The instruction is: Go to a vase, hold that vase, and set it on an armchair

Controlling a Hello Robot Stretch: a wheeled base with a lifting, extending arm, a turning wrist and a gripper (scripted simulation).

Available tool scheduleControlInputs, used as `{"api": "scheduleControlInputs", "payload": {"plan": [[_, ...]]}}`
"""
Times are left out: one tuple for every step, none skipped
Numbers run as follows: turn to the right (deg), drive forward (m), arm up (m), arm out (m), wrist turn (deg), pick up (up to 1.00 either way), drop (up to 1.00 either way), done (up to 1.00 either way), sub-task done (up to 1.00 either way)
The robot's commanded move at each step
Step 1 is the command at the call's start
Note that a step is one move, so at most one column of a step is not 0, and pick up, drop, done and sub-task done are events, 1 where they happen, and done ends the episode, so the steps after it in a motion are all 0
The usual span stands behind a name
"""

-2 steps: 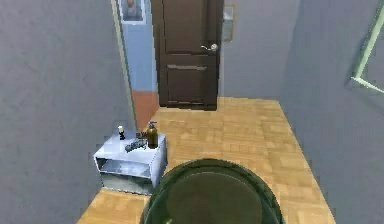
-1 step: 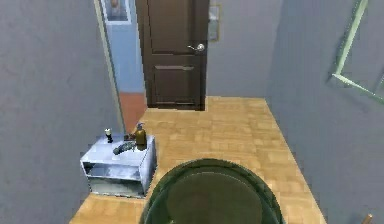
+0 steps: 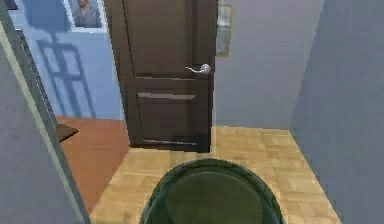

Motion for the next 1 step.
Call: {"api": "scheduleControlInputs", "payload": {"plan": [[0.0, 0.70, 0.00, 0.00, 0.0, 0.00, 0.00, 0.00, 0.00]]}}
